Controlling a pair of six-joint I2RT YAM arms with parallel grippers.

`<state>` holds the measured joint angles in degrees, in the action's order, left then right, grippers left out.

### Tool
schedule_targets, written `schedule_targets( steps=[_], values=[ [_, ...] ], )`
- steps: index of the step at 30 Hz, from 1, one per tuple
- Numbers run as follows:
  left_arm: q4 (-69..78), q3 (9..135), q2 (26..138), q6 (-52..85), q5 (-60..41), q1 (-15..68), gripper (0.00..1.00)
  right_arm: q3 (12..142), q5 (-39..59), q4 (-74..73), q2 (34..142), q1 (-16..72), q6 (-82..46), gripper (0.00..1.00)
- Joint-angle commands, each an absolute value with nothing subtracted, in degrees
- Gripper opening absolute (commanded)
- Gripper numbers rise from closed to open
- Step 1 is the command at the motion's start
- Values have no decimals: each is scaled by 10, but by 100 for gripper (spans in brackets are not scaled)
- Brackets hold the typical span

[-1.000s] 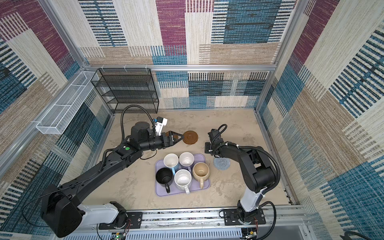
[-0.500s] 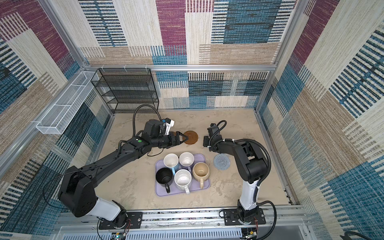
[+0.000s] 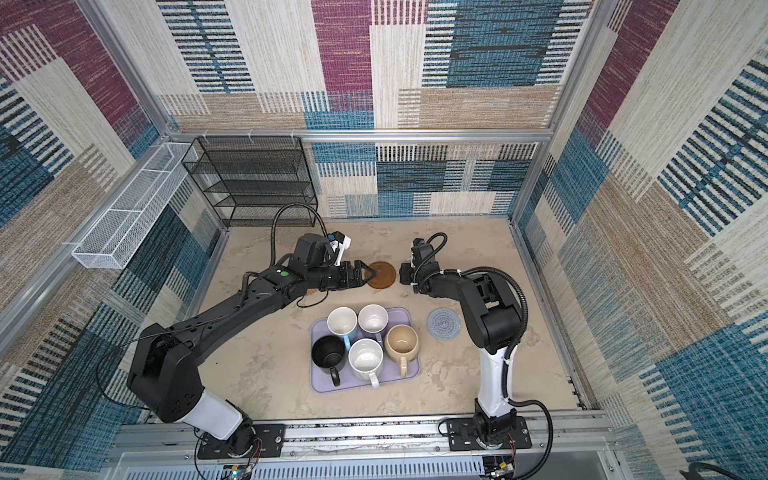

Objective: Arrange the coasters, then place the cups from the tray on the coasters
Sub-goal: 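Move right gripper over the light blue woven coaster while left gripper shifts toward the tray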

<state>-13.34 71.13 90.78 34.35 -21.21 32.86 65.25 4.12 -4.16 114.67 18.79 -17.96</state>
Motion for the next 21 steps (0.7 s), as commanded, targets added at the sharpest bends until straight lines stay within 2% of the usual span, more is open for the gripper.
schedule_targets(
  steps=[1, 17, 21],
  values=[
    [-142, 718, 911, 326, -208, 327, 90, 643, 67, 92, 1151, 190, -193, 52],
    [-138, 719, 914, 337, -213, 327, 90, 627, 85, 85, 1122, 196, -199, 52],
    [-150, 723, 915, 337, -202, 327, 91, 639, 73, 91, 1115, 196, -198, 54]
  ],
)
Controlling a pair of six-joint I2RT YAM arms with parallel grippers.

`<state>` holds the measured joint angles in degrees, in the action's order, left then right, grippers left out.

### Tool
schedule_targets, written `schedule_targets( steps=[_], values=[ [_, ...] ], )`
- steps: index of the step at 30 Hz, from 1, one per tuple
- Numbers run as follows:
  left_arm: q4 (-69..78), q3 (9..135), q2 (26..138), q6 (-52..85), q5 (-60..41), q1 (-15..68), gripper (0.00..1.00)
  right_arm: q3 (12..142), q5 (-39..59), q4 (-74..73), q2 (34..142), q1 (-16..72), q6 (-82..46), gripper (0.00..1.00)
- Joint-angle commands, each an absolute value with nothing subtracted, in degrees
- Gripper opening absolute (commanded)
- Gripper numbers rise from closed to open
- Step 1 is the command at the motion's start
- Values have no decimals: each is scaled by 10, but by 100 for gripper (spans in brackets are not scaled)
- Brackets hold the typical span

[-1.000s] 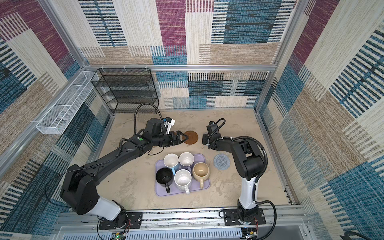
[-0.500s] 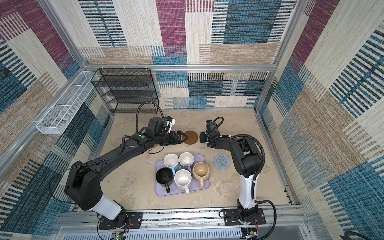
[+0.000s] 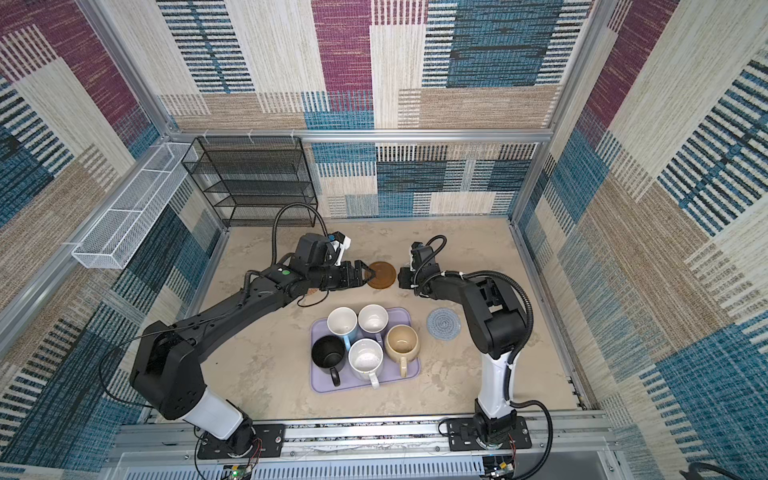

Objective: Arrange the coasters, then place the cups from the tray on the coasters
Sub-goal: 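Move right gripper over the light blue woven coaster while left gripper shifts toward the tray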

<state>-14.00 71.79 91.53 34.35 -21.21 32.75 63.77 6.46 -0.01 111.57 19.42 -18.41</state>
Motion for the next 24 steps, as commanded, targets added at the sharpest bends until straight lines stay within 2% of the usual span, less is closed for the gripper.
schedule_targets(
  steps=[1, 6, 10, 11, 19, 24],
  values=[
    [-154, 726, 915, 334, -199, 327, 92, 641, 73, 88, 1111, 196, -198, 56],
    [-163, 730, 904, 318, -199, 327, 100, 670, 72, 97, 1083, 204, -187, 65],
    [-170, 723, 877, 305, -198, 329, 100, 659, 34, 106, 1027, 219, -192, 75],
    [-174, 720, 870, 303, -196, 329, 100, 648, 26, 105, 1009, 221, -196, 98],
    [-200, 711, 826, 288, -205, 356, 100, 530, -4, 118, 836, 221, -211, 100],
    [-218, 724, 835, 275, -209, 396, 99, 453, -27, 147, 735, 220, -231, 95]
  ],
)
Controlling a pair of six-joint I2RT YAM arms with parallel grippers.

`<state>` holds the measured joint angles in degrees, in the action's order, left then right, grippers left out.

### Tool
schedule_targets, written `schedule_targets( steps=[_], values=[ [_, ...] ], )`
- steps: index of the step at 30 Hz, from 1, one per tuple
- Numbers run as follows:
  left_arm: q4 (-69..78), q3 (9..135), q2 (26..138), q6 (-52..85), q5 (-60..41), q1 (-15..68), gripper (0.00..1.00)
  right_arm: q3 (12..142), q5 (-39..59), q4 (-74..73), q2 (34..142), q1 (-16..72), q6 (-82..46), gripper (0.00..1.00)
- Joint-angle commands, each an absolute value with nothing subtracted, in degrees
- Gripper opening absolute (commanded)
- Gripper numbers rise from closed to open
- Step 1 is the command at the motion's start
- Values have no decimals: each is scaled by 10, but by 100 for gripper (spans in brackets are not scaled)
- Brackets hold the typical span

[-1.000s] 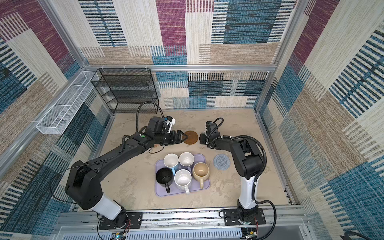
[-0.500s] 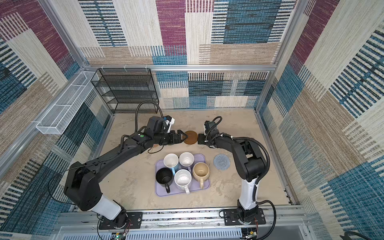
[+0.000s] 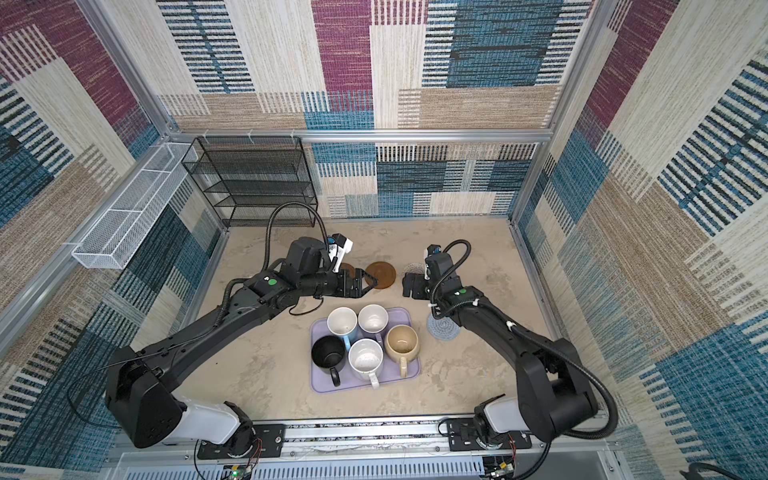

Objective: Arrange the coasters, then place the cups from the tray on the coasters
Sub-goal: 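Move right gripper over the light blue woven coaster while left gripper shifts toward the tray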

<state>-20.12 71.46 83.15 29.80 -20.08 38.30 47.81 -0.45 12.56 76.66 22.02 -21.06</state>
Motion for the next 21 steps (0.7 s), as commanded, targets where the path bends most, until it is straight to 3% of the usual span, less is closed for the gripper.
schedule_targets(
  steps=[1, 4, 7, 10, 14, 21],
  values=[
    [-222, 729, 842, 272, -210, 405, 98, 440, -32, 150, 716, 220, -234, 93],
    [-239, 750, 869, 267, -225, 430, 94, 393, -42, 156, 673, 219, -250, 85],
    [-268, 786, 905, 250, -229, 457, 92, 354, -46, 157, 648, 217, -269, 69],
    [-291, 819, 936, 239, -204, 479, 91, 319, -32, 145, 638, 211, -281, 59],
    [-292, 841, 966, 247, -197, 495, 87, 286, -5, 114, 646, 203, -282, 57],
    [-274, 865, 1008, 272, -187, 511, 91, 254, 13, 69, 705, 179, -275, 52]
  ],
)
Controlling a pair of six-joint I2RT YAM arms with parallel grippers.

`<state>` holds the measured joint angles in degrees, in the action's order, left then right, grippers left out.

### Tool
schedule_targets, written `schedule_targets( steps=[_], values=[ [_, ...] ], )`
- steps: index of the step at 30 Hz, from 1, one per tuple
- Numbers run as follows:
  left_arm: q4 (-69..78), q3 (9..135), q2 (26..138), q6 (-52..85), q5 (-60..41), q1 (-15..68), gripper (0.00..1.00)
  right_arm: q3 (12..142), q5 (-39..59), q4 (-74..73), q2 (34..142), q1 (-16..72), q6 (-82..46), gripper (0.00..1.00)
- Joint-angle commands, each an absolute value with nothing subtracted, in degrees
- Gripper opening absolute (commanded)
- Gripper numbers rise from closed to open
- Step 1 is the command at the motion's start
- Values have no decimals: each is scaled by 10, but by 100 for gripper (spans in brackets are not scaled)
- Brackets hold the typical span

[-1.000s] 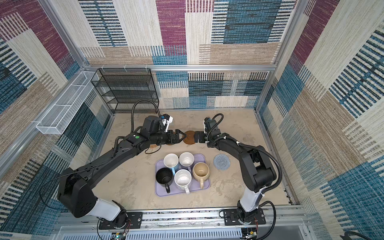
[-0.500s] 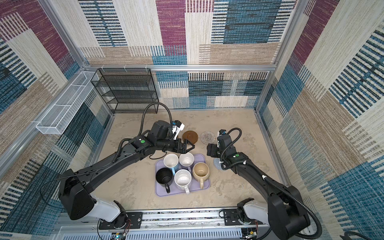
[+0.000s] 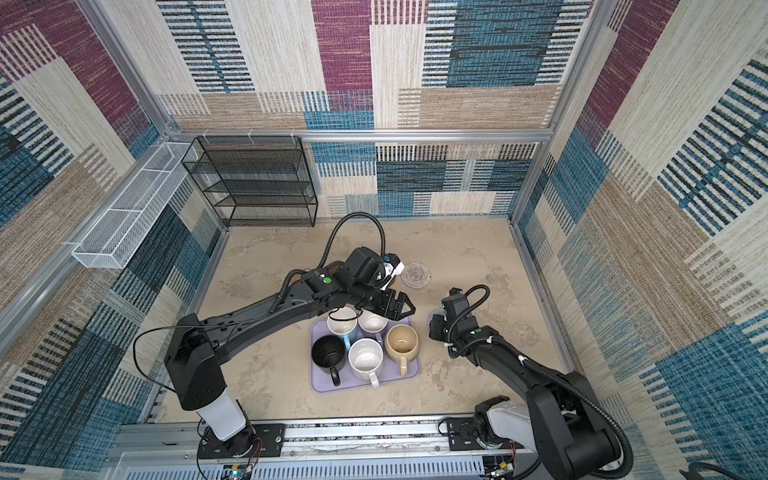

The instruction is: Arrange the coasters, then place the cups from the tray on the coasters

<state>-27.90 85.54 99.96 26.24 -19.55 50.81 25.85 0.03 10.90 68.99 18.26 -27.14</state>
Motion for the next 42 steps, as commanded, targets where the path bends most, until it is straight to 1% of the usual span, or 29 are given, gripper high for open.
schedule_targets(
  steps=[1, 3, 4, 9, 17, 25, 31, 42],
  values=[
    [-270, 866, 1010, 273, -186, 511, 92, 254, 12, 67, 712, 176, -275, 51],
    [-268, 867, 1014, 271, -182, 511, 95, 252, 10, 61, 719, 172, -271, 51],
    [-265, 867, 1013, 271, -182, 511, 100, 252, 10, 59, 723, 171, -270, 51],
    [-255, 869, 1013, 272, -170, 511, 100, 264, 16, 51, 752, 158, -267, 50],
    [-277, 884, 1009, 258, -142, 505, 100, 309, 11, 60, 810, 122, -262, 50],
    [-279, 883, 1005, 257, -141, 492, 100, 372, 42, 68, 888, 88, -247, 51],
    [-282, 882, 1001, 250, -141, 487, 100, 422, 0, 96, 930, 75, -238, 51],
    [-285, 877, 994, 248, -133, 478, 100, 500, 20, 108, 998, 59, -209, 51]
  ],
)
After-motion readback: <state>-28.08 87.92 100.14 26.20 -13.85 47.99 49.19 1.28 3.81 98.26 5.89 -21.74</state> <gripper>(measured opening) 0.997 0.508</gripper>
